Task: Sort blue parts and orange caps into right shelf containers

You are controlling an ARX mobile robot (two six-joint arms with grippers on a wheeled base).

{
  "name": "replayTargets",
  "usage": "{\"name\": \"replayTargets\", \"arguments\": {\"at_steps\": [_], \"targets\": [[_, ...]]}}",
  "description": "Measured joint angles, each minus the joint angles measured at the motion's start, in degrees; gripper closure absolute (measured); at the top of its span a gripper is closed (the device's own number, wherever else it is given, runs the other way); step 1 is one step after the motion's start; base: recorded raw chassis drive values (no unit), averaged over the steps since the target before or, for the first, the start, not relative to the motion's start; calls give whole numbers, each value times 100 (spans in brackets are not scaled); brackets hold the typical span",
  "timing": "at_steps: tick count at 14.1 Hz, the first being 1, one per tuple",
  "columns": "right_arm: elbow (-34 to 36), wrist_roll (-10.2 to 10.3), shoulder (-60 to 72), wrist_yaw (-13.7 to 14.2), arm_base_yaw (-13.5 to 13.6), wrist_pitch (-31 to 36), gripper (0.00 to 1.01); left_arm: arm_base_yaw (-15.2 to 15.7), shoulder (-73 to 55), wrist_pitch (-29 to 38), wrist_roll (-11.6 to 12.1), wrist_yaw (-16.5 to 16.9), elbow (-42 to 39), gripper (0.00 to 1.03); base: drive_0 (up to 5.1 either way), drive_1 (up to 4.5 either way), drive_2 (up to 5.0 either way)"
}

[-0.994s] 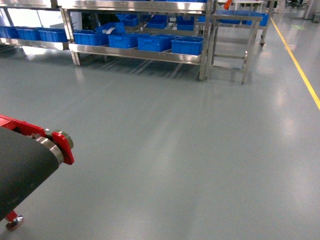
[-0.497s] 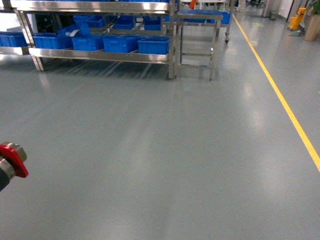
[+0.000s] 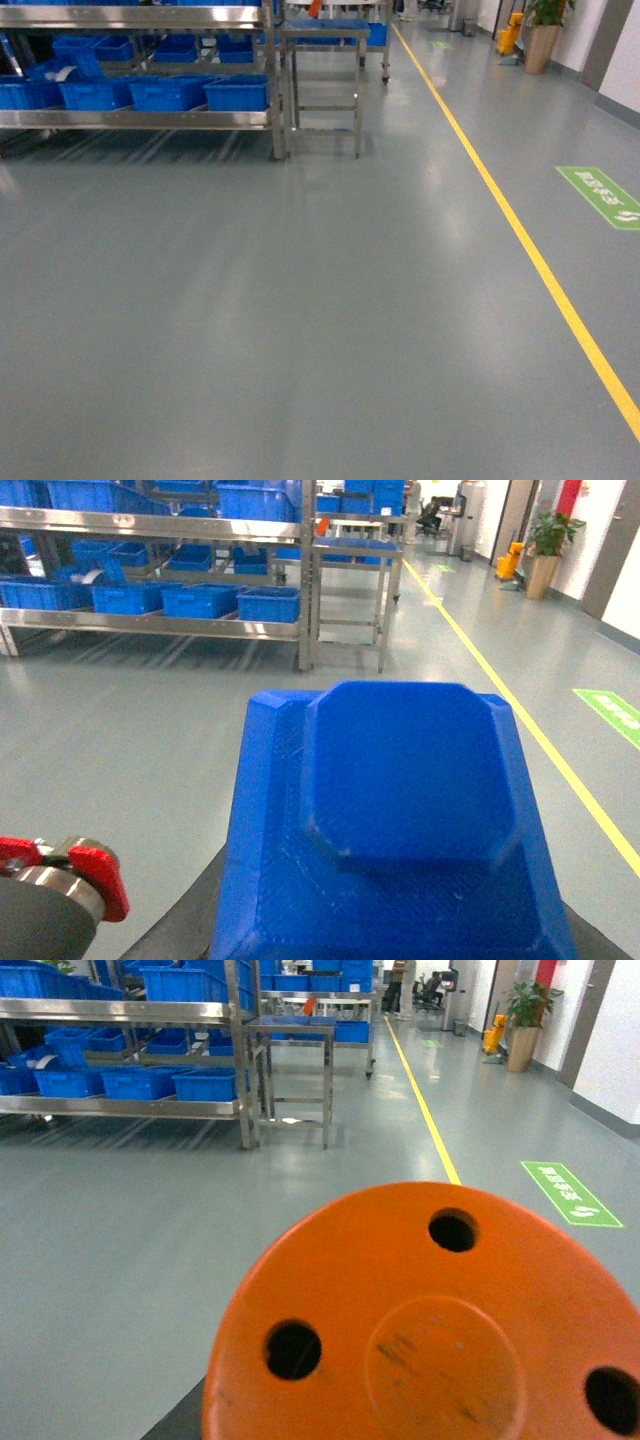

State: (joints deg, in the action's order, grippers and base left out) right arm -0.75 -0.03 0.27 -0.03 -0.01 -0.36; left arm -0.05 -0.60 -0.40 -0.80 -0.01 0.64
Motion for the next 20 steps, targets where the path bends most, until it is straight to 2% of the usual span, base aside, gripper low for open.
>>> {"name": "replayTargets", "arguments": {"at_steps": [2,20], "targets": [[0,0,0,2,0,-4,57,0,0,-4,0,0,0,61,-123,87,-333],[0,0,0,0,0,-9,57,7,0,7,0,-2,0,61,9,431,-414]]}}
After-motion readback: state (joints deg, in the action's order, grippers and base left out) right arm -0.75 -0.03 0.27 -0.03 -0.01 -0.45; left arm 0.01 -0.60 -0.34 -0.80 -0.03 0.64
